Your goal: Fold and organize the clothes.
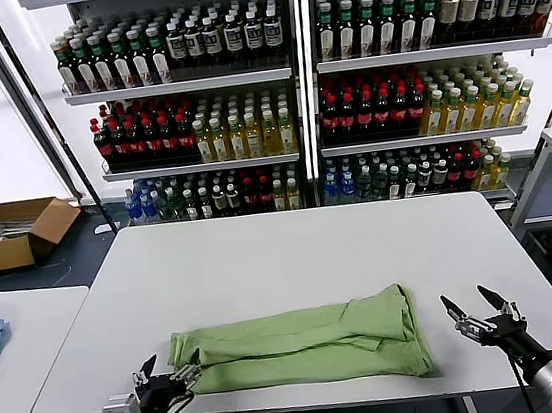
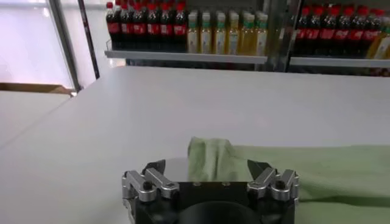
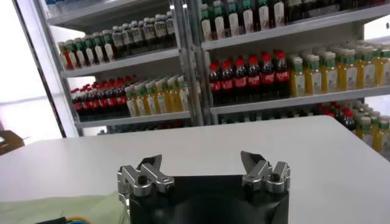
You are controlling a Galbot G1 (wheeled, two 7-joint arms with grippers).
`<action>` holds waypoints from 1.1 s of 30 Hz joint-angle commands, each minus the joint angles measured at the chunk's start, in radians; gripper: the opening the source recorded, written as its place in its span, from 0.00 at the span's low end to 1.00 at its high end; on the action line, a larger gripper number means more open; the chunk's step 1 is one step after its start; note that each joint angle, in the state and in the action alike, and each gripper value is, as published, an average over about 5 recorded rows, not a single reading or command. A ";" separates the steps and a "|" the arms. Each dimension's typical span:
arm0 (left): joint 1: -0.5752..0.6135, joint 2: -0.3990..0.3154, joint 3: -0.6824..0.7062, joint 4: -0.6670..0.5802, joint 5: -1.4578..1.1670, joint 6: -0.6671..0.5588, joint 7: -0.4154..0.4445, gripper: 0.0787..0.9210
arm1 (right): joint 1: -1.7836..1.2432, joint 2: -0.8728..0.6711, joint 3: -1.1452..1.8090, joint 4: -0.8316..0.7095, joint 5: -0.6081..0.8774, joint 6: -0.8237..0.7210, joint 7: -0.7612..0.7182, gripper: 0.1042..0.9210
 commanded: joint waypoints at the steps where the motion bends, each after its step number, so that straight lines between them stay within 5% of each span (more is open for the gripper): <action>1: -0.018 -0.081 0.120 0.078 0.071 -0.012 -0.098 0.86 | -0.013 0.001 0.021 -0.005 0.005 0.014 -0.007 0.88; 15: 0.014 -0.085 0.134 0.094 0.174 -0.102 -0.052 0.40 | -0.049 0.039 0.047 0.059 0.008 0.010 0.011 0.88; 22: 0.057 -0.042 0.033 0.014 0.213 -0.184 -0.036 0.16 | -0.042 0.049 0.029 0.073 0.005 0.009 0.013 0.88; 27: 0.070 0.053 -0.238 0.019 0.164 -0.217 0.056 0.03 | -0.037 0.059 0.008 0.093 0.004 0.006 0.016 0.88; 33: 0.047 0.272 -0.536 0.225 0.032 -0.224 0.228 0.02 | -0.033 0.054 0.001 0.117 0.007 0.005 0.019 0.88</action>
